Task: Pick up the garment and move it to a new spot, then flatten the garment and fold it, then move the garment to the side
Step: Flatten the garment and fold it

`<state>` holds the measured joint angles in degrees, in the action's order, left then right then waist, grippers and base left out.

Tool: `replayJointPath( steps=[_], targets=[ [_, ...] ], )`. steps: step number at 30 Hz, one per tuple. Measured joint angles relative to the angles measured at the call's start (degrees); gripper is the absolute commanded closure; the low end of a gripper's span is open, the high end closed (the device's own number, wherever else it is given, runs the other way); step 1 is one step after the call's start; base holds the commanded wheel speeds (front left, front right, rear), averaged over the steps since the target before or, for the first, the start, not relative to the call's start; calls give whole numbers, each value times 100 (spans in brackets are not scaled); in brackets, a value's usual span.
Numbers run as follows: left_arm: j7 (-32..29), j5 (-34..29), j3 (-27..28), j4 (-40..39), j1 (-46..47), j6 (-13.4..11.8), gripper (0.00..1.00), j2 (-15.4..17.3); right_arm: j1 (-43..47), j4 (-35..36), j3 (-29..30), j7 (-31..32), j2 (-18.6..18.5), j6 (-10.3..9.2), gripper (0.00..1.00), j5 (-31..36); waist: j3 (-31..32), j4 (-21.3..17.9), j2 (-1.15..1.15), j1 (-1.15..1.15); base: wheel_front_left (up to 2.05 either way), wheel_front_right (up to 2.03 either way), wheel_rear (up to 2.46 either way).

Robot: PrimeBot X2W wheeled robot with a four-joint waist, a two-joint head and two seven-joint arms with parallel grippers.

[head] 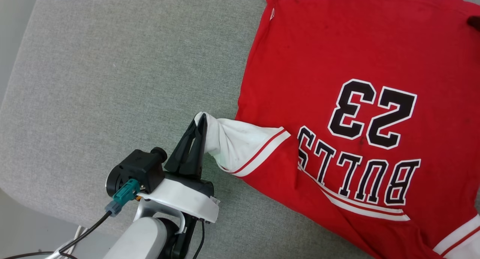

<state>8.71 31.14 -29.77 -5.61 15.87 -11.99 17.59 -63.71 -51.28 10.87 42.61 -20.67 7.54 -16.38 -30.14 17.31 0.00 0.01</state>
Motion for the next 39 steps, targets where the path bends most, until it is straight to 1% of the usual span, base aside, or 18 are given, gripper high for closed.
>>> replayJointPath(
  steps=[1,2,3,5,7,11,14,18,21,25,29,31,35,37,39],
  targets=[
    [7,18,-5,31,4,14,100,-12,-29,-52,13,64,-4,1,17,44,-18,13,0,0,0,0,0],
    [13,29,-12,56,10,24,100,-16,-65,-99,32,125,-14,1,66,66,-25,20,0,0,0,0,0],
    [31,34,-12,89,20,32,100,-22,-77,-127,32,159,-26,1,100,89,-20,18,0,0,0,0,0],
    [58,48,-3,162,31,41,100,-31,-68,-177,52,174,-34,0,100,101,9,11,0,0,0,0,0],
    [75,88,21,235,27,42,100,-23,-64,-263,189,172,43,-1,100,-7,68,-13,0,0,0,0,0],
    [108,155,68,396,-46,40,100,1,3,-281,33,138,96,-2,100,34,257,-94,0,0,0,0,0],
    [109,233,90,509,-140,40,100,34,126,-208,-223,127,46,-2,100,87,477,-161,0,0,0,0,0],
    [97,331,164,676,-335,33,100,140,325,115,-676,163,-187,-2,100,91,857,-270,0,0,0,0,0],
    [66,412,248,778,-540,-14,100,245,701,471,-1062,290,-375,-1,100,-58,1171,-385,0,0,0,0,0],
    [56,553,390,878,-882,-92,100,391,1488,1104,-1492,515,-709,-1,100,-359,1567,-616,0,-1,0,0,0],
    [56,723,593,904,-1274,-237,100,536,2617,1837,-1726,842,-940,0,100,-766,1877,-985,0,-1,0,0,0],
    [63,795,669,877,-1449,-318,100,575,3248,2140,-1562,982,-1012,-1,100,-1043,2016,-1186,0,-2,0,0,0],
    [65,858,781,808,-1694,-454,100,620,4468,2628,-1116,1138,-1043,-1,100,-1200,2238,-1579,0,-2,0,0,0],
    [62,892,804,783,-1757,-497,100,654,5072,2785,-945,1212,-913,0,100,-1238,2327,-1758,0,-2,0,0,0],
    [48,895,805,776,-1830,-543,100,658,5605,2909,-749,1282,-700,-1,100,-1273,2407,-1912,0,-2,0,0,0]
  ],
)
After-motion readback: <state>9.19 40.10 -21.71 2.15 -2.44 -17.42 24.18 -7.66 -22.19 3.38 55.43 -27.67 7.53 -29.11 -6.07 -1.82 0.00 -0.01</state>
